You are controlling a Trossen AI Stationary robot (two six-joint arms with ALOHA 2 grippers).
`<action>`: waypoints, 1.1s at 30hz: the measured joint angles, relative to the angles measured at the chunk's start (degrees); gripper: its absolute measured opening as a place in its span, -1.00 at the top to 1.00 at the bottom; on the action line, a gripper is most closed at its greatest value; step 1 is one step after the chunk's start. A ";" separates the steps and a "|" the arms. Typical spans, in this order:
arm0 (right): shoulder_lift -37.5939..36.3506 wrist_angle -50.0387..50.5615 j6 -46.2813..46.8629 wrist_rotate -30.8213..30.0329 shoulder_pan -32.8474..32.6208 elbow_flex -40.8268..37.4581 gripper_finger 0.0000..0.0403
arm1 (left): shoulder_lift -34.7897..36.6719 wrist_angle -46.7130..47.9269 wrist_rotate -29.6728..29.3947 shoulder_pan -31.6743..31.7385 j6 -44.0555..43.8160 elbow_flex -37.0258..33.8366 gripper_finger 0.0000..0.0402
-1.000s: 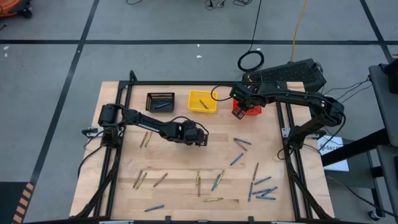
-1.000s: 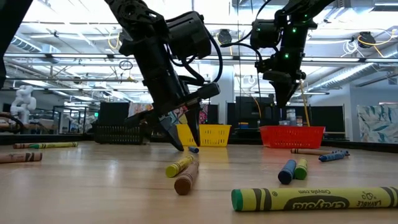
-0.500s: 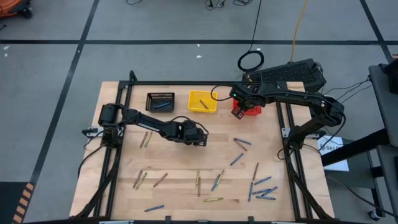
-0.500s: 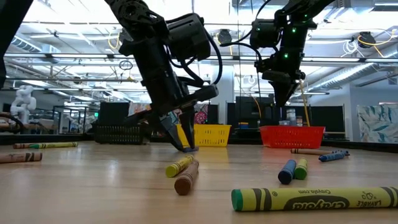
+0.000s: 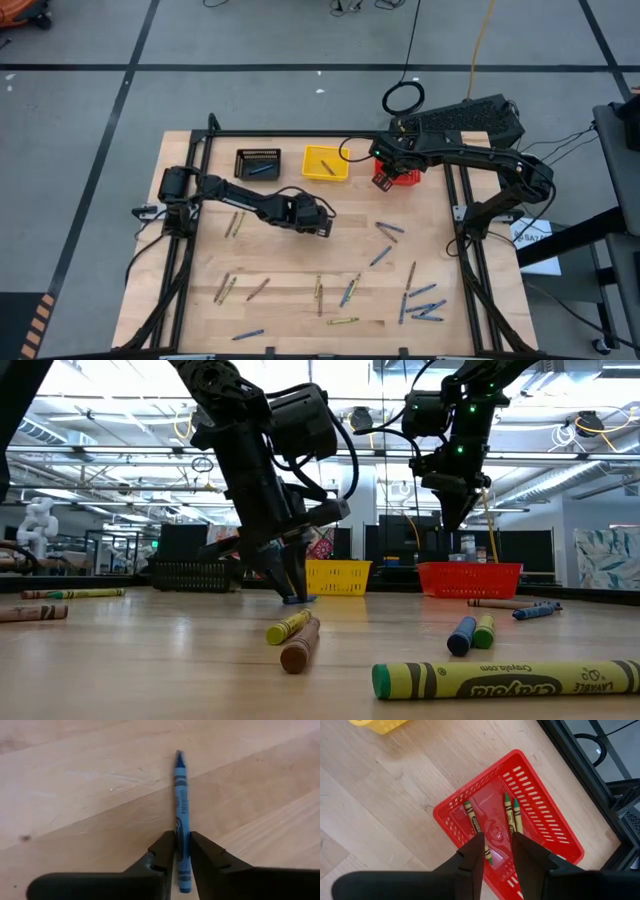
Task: Sort crayons
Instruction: Put the blue crayon into the black bin
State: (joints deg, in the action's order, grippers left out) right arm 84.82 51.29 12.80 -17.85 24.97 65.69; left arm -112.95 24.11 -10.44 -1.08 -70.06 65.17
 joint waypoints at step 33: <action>0.02 -0.23 -0.44 -0.02 0.00 0.00 0.57 | 5.03 -2.08 -3.43 -1.41 16.98 -0.36 1.00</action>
State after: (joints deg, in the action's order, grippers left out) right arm 84.84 51.06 12.36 -17.87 24.97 65.69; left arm -107.92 22.03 -13.87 -2.49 -53.08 64.80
